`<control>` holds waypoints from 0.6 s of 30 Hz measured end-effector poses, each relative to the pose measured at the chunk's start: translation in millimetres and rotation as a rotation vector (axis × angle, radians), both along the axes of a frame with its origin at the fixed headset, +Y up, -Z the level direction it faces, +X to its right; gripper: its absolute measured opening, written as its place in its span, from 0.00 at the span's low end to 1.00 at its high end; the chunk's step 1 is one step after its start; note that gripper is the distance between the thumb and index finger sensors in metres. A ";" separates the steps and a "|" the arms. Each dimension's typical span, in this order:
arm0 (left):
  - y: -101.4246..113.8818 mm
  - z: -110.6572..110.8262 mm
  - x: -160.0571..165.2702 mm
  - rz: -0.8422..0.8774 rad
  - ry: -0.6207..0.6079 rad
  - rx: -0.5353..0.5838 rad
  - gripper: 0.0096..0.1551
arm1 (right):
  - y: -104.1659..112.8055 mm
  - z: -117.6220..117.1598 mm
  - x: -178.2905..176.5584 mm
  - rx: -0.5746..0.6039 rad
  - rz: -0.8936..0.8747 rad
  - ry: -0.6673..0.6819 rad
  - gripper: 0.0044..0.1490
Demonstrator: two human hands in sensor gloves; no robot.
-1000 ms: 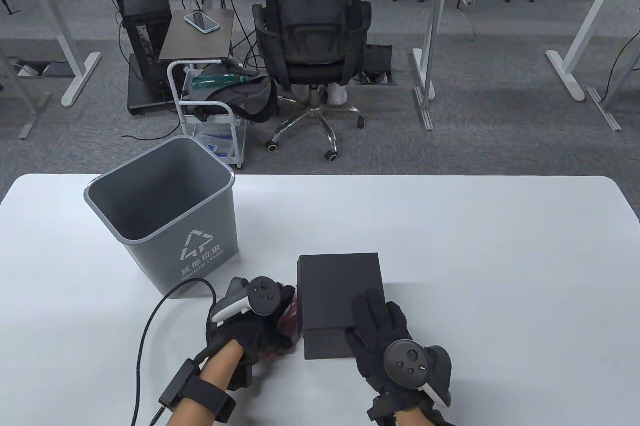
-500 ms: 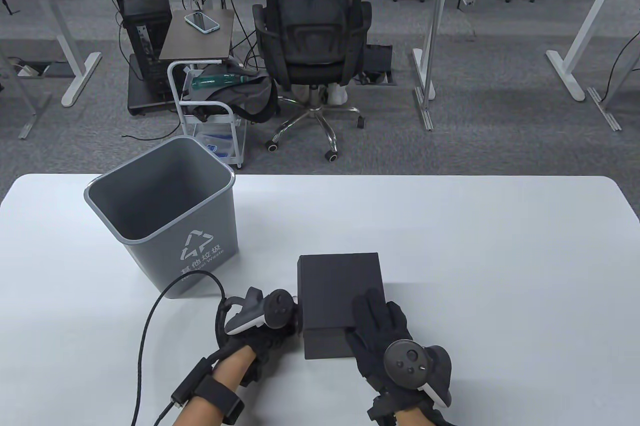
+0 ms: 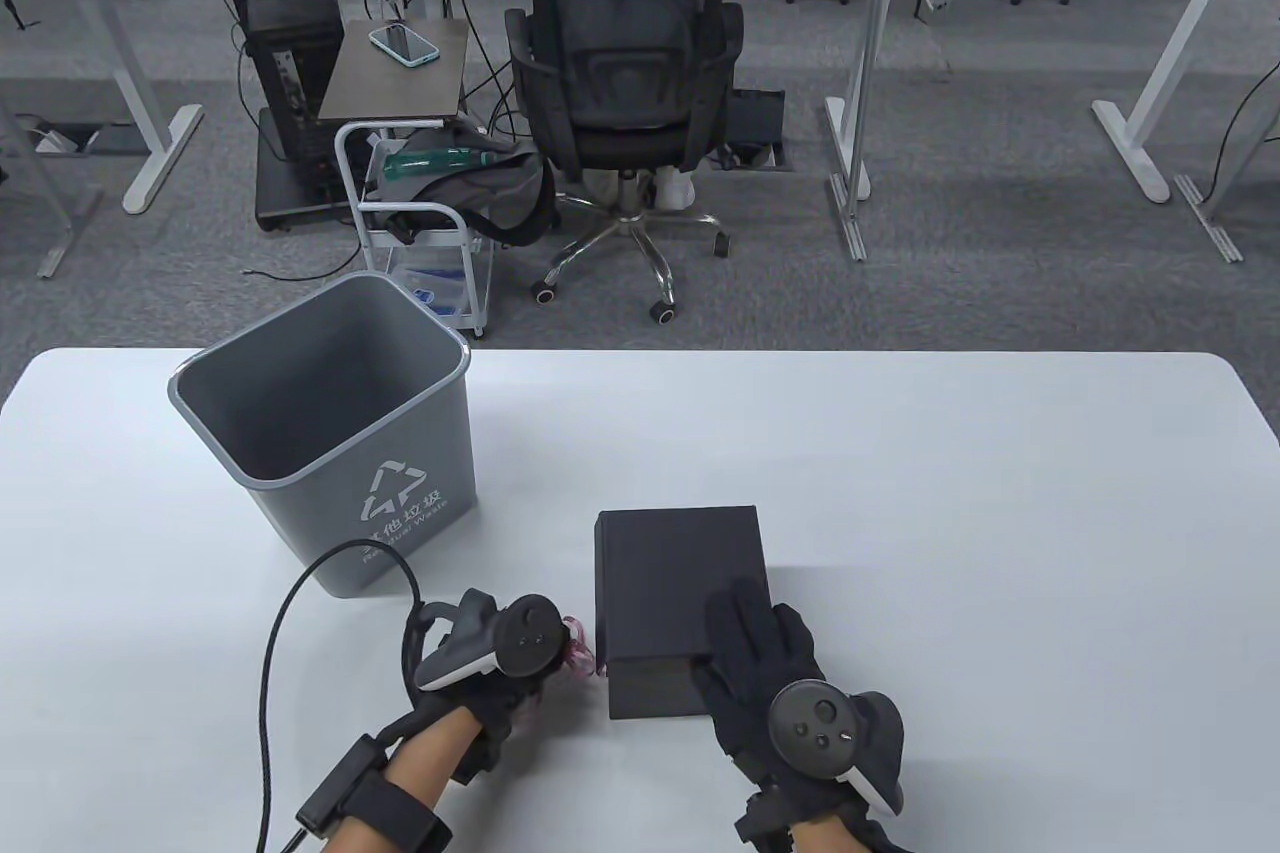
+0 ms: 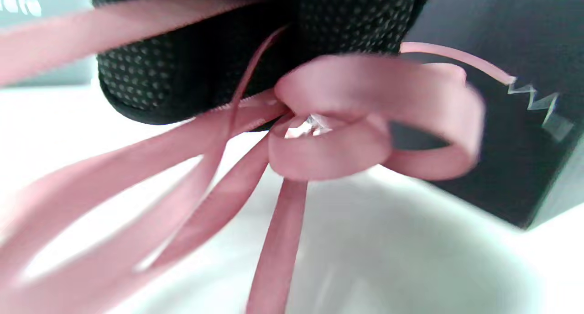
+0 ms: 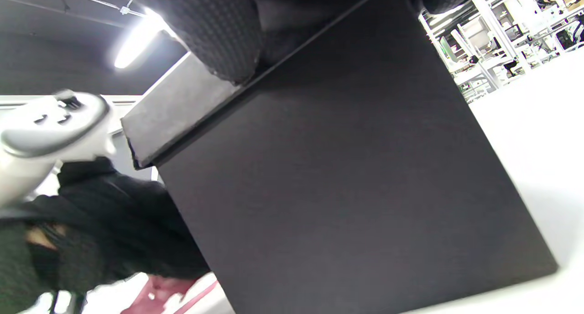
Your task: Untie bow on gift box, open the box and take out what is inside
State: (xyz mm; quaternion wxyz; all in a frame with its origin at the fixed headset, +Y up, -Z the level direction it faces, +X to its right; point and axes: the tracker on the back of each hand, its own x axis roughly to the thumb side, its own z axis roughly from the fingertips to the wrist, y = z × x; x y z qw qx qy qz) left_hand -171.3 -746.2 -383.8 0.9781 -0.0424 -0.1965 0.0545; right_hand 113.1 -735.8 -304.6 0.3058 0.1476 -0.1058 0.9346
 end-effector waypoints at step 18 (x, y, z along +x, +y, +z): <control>230.8 51.0 -72.7 0.125 0.114 0.392 0.19 | 0.3 0.7 -0.6 -0.001 0.002 -0.004 0.44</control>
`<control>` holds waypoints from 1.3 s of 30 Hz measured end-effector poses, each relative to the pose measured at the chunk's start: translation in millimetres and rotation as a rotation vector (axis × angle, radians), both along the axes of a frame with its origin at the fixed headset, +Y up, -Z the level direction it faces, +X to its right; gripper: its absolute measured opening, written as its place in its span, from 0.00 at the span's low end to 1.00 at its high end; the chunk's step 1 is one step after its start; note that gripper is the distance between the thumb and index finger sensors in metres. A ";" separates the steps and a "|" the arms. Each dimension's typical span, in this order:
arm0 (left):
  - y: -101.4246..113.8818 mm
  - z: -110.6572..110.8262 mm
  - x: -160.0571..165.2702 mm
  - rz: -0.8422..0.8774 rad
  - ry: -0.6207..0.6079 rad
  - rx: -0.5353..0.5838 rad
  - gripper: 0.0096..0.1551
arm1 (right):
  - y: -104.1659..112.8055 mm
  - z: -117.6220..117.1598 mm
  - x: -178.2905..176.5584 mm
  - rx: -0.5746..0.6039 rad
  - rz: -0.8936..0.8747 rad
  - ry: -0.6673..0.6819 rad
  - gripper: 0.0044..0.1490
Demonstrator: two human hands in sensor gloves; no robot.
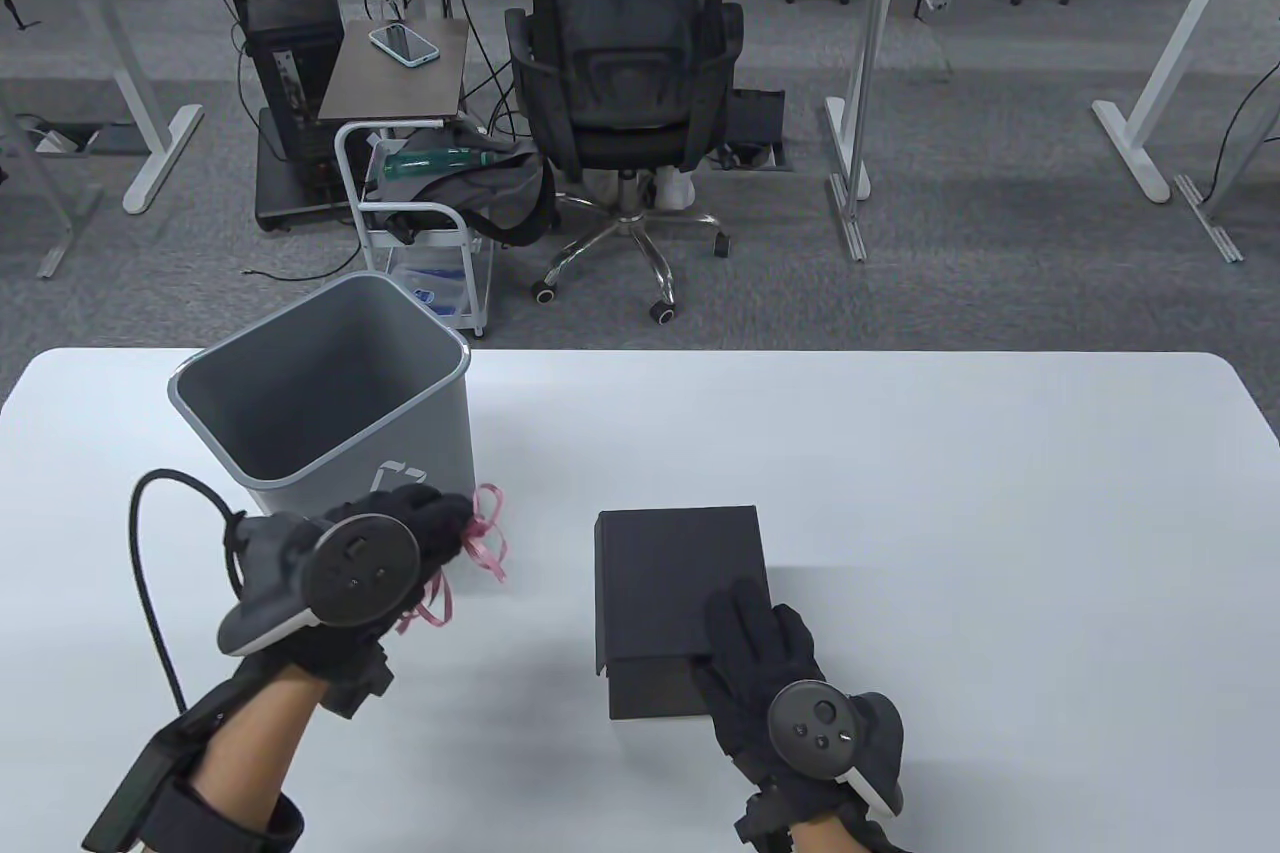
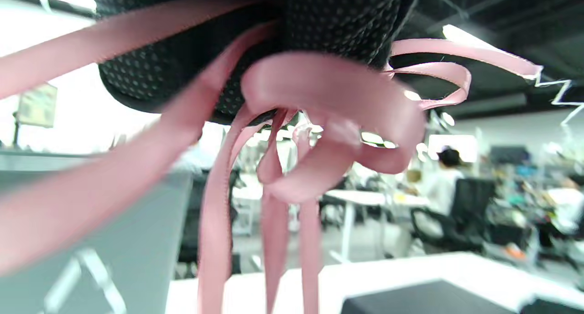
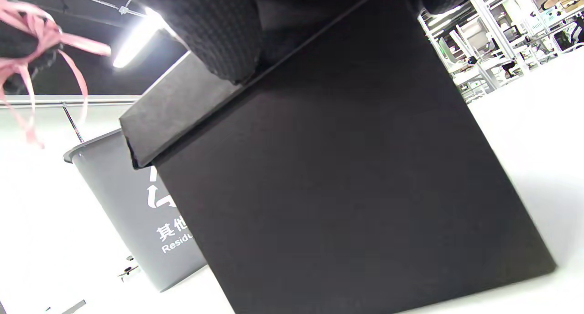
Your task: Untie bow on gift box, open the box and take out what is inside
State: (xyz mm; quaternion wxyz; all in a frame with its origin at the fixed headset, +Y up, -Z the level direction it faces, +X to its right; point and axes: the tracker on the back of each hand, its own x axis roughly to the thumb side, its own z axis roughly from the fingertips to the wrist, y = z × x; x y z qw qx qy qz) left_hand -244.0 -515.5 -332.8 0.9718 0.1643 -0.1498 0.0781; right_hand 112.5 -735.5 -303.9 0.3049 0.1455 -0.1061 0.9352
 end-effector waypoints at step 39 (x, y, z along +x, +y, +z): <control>-2.3 -132.4 -122.4 0.511 0.503 -0.190 0.36 | 2.5 -0.8 0.7 -0.026 -0.008 0.008 0.44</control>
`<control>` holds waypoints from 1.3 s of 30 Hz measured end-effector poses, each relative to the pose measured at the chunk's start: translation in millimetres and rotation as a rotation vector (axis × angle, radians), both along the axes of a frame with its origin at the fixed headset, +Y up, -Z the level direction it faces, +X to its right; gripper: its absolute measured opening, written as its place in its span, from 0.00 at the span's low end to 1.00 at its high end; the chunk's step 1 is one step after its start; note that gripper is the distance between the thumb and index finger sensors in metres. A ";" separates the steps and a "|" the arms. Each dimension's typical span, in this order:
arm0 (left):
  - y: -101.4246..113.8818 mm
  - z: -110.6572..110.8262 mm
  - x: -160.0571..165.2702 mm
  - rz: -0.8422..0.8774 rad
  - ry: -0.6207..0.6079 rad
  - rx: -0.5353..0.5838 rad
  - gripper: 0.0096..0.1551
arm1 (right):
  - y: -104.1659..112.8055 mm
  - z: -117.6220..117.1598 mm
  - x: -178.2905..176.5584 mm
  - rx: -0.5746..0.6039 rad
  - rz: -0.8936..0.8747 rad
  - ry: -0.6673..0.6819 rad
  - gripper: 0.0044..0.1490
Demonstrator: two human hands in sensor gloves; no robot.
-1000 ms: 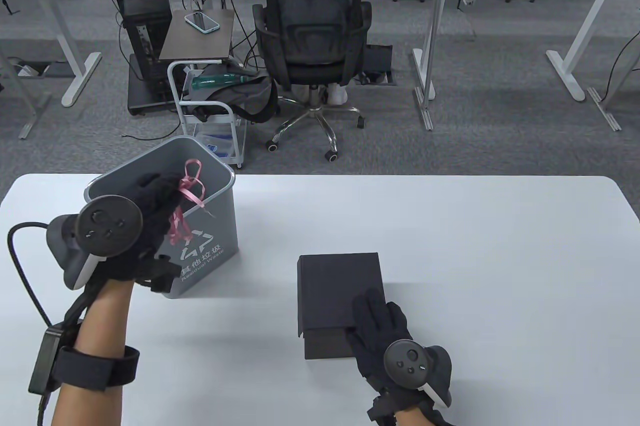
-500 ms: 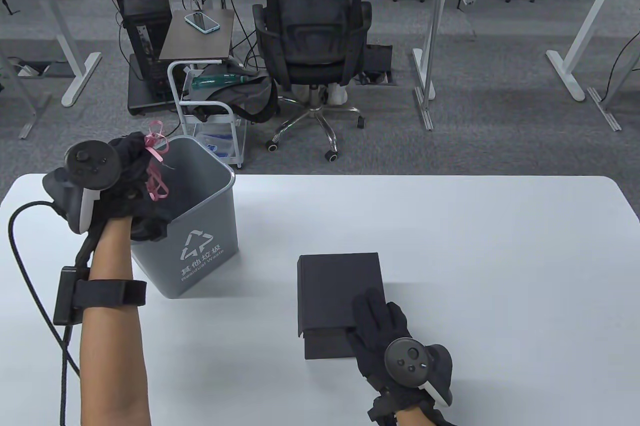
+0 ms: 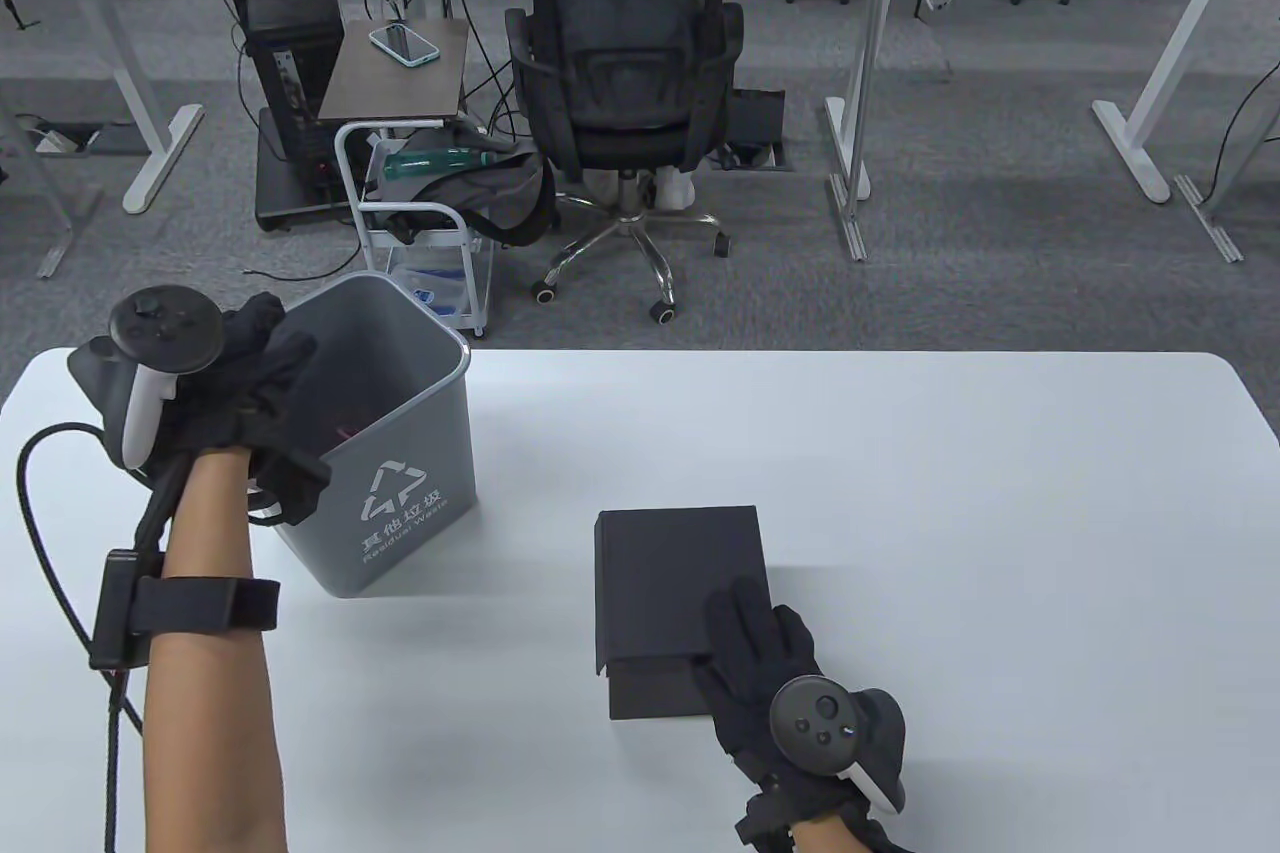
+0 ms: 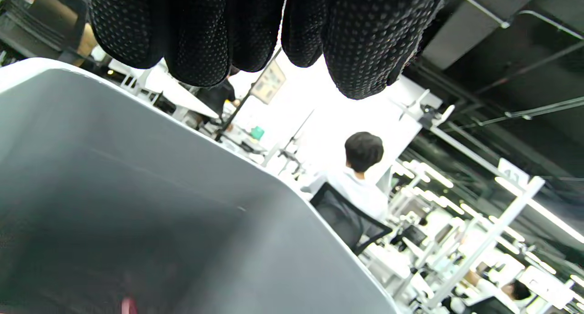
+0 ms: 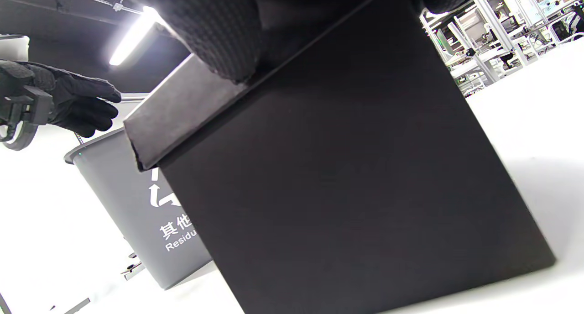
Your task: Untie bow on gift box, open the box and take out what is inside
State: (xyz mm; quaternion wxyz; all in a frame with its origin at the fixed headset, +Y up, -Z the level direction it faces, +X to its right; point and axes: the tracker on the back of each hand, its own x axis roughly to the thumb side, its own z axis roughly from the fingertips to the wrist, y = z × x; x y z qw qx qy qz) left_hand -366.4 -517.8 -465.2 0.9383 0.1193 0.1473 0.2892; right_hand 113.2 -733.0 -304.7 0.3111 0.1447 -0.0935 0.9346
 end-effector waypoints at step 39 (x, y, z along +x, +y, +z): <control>-235.1 143.2 217.2 -0.261 -0.695 0.012 0.62 | -12.6 -9.3 16.4 0.016 -0.118 0.099 0.49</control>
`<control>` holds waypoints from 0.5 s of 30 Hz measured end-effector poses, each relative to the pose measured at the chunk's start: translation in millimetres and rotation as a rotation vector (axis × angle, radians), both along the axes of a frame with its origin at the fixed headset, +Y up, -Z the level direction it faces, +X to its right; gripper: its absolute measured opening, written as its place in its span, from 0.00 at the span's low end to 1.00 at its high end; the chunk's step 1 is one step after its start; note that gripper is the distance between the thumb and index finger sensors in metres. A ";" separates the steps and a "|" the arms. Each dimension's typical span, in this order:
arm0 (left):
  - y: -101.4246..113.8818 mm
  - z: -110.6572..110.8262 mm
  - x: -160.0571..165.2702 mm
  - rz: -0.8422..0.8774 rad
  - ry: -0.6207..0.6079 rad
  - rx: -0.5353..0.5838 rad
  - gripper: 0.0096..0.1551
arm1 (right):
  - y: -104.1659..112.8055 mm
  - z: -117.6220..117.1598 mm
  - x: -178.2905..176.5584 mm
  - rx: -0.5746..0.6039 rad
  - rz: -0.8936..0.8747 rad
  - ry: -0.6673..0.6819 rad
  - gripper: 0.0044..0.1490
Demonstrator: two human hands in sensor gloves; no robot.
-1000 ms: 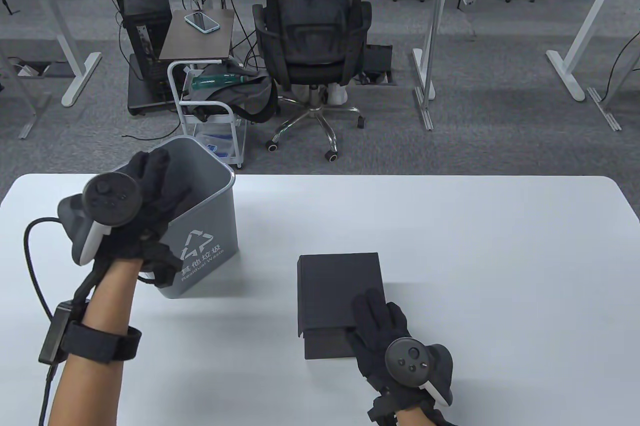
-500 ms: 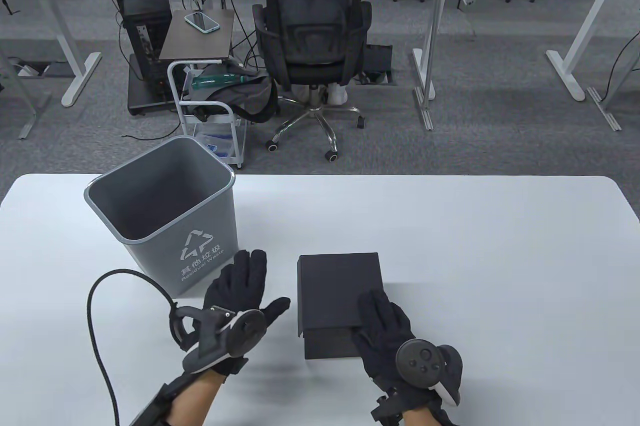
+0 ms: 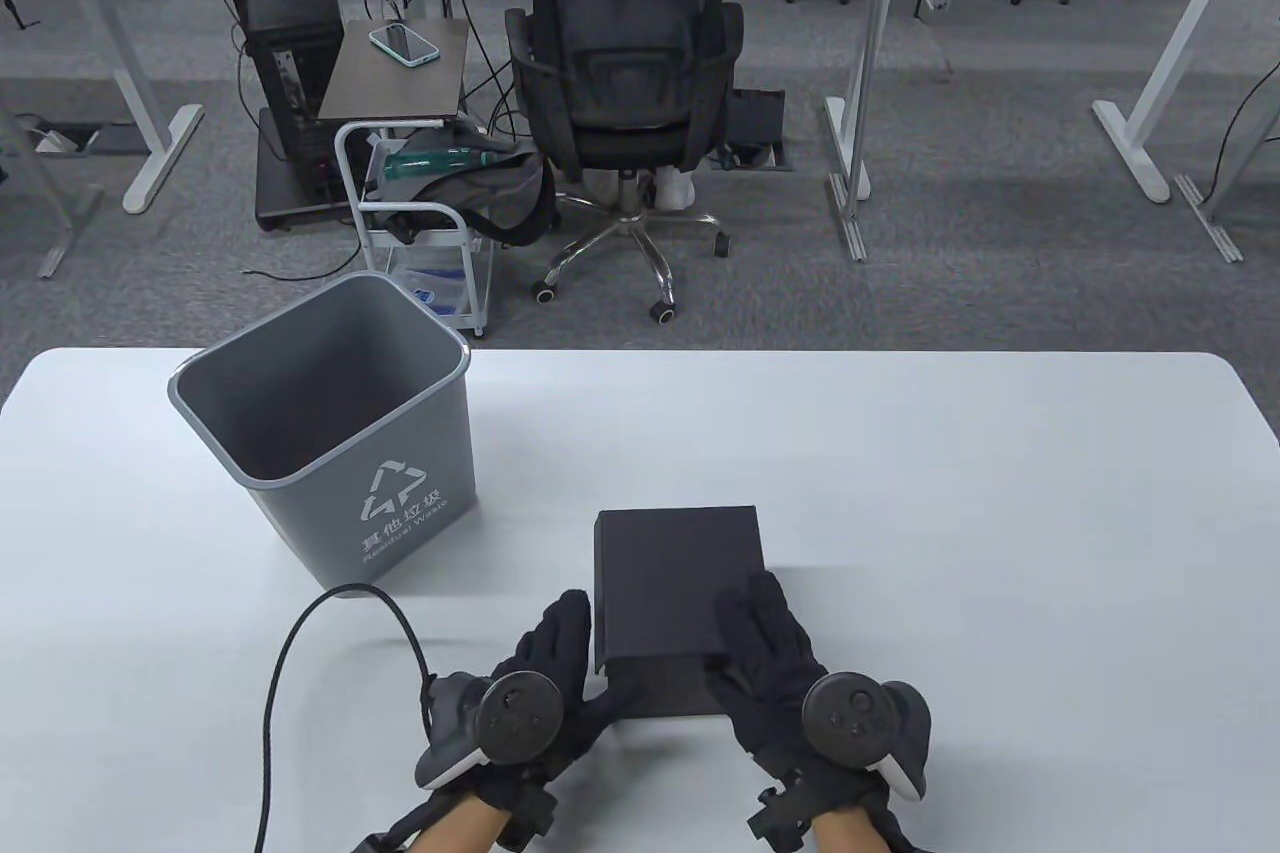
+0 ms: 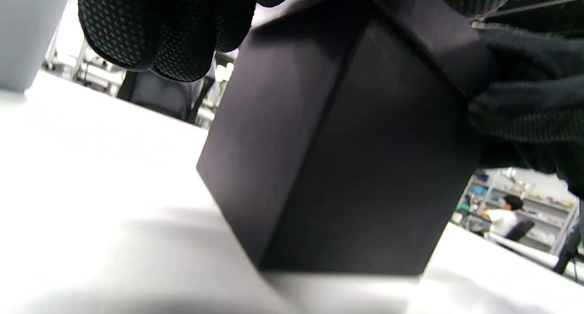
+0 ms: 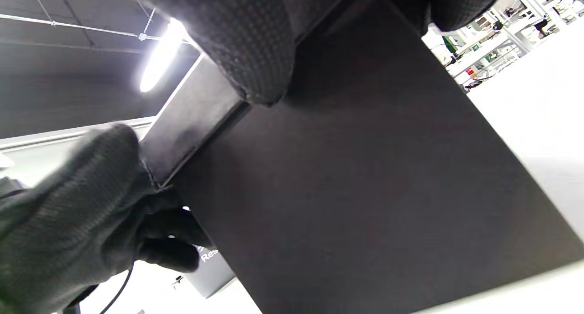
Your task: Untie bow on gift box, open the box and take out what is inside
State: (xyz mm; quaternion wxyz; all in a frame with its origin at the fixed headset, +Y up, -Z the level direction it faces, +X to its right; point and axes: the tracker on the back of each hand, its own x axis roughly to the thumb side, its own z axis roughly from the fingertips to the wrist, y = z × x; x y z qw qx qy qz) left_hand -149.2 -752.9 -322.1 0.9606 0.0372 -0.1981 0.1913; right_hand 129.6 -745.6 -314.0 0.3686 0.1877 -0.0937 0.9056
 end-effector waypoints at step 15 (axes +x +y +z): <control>-19.9 -9.4 -14.4 0.038 -0.012 -0.112 0.65 | 2.7 9.1 -31.9 0.128 0.161 0.018 0.48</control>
